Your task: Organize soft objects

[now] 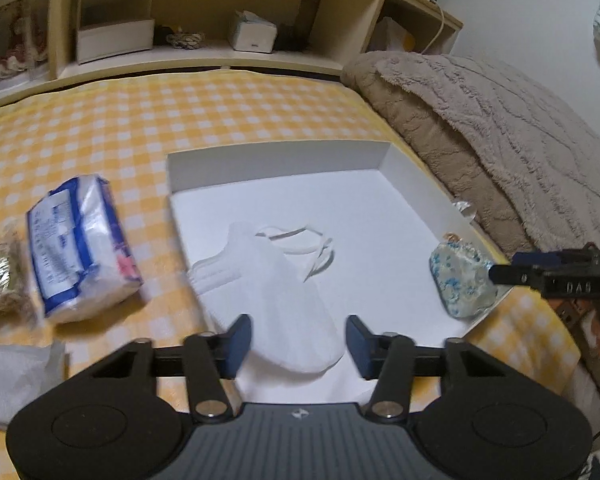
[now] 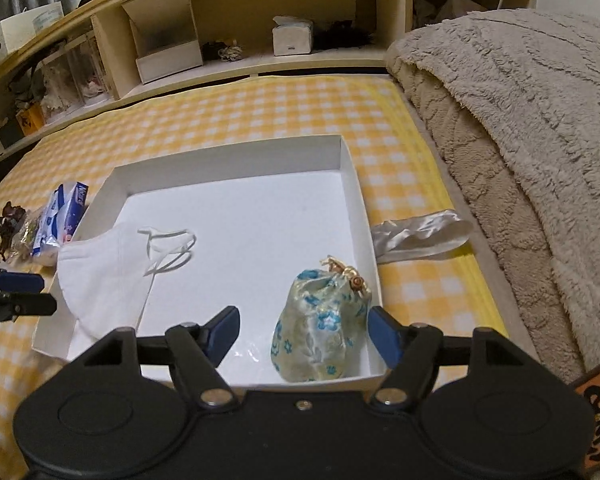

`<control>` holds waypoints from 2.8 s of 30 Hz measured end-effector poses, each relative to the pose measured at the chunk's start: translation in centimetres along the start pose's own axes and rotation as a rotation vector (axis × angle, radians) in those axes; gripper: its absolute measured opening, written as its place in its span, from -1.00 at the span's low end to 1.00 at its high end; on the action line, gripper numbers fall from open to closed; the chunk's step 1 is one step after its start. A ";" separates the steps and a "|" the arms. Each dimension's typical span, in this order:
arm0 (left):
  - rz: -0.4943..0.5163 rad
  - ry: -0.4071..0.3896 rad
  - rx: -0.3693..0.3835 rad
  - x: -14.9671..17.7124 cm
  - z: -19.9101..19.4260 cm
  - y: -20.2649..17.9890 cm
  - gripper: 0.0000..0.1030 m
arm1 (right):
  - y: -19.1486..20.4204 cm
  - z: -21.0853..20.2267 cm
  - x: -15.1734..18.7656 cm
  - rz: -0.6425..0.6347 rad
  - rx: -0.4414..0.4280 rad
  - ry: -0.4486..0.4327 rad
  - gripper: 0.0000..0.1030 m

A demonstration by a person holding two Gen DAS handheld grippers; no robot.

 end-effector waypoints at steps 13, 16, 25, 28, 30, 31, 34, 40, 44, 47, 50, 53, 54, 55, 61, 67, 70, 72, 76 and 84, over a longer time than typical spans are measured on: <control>0.287 0.176 -0.142 1.2 8.8 -0.9 -0.41 | 1.0 -1.4 0.0 -0.017 -0.011 -0.039 0.39; 0.282 0.170 -0.107 1.5 8.8 -1.6 -0.41 | 0.9 -1.6 -0.1 -0.014 -0.019 -0.044 0.39; 0.178 0.184 0.074 2.5 9.6 -4.5 -0.41 | 1.1 -1.6 0.1 0.011 -0.040 -0.044 0.39; 0.145 0.172 0.101 2.4 9.4 -4.6 -0.33 | 1.3 -1.8 0.2 0.013 -0.045 -0.046 0.39; 0.129 0.138 0.083 1.6 9.1 -4.1 -0.15 | 1.3 -2.0 0.1 0.012 -0.046 -0.049 0.39; 0.138 0.110 0.063 1.0 8.9 -3.9 -0.15 | 1.3 -2.1 0.1 0.011 -0.046 -0.052 0.39; 0.159 0.045 0.018 -0.9 8.8 -3.2 -0.19 | 1.1 -2.3 -0.2 0.017 -0.045 -0.060 0.39; 0.218 0.046 -0.018 -2.5 11.3 -3.0 -0.49 | 1.2 -2.3 -0.4 0.028 -0.056 -0.066 0.39; 0.214 0.075 -0.020 -2.1 12.8 -2.7 -1.00 | 1.0 -2.0 -0.3 0.033 -0.061 -0.064 0.39; 0.194 0.079 0.029 -1.5 12.7 -3.2 -1.00 | 0.8 -2.0 -0.1 0.041 -0.061 -0.064 0.39; 0.198 0.092 0.064 -0.7 12.3 -4.2 -1.00 | 0.5 -1.9 0.2 0.043 -0.065 -0.060 0.39; 0.205 0.084 0.082 -0.4 11.6 -4.8 -1.00 | 0.3 -1.7 0.4 0.047 -0.063 -0.053 0.39; 0.215 0.073 0.077 -0.5 11.3 -4.9 -0.98 | 0.3 -1.6 0.5 0.050 -0.062 -0.050 0.39; 0.231 0.053 0.058 -0.8 11.1 -5.0 -0.97 | 0.2 -1.6 0.6 0.052 -0.061 -0.048 0.39; 0.185 0.024 0.024 -2.1 10.4 -4.0 -0.59 | 0.7 -2.0 0.9 0.058 -0.071 -0.047 0.39; 0.185 -0.006 0.001 -2.1 7.9 -4.1 0.14 | 0.7 -2.9 0.7 0.059 -0.069 -0.054 0.39; 0.175 -0.017 -0.010 -1.9 6.2 -4.1 0.44 | 0.9 -3.5 0.6 0.060 -0.070 -0.062 0.39; 0.174 -0.021 -0.019 -1.6 5.0 -4.1 0.60 | 1.1 -4.0 0.6 0.056 -0.069 -0.065 0.40; 0.166 -0.034 -0.027 -1.0 2.6 -4.0 0.80 | 1.5 -5.0 0.7 0.051 -0.067 -0.073 0.42; 0.141 -0.066 -0.035 -0.2 -1.6 -4.2 1.00 | 2.5 -7.2 0.8 0.038 -0.065 -0.102 0.55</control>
Point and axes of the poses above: each gripper's, at about its wrist camera, not at the fingertips, and z roughly the way its jaws point, y to its left, x to its underside, the point moved 10 cm from there along z, roughly the way its jaws point, and after that the axes turned 6 degrees about x, right-handed, at the moved point
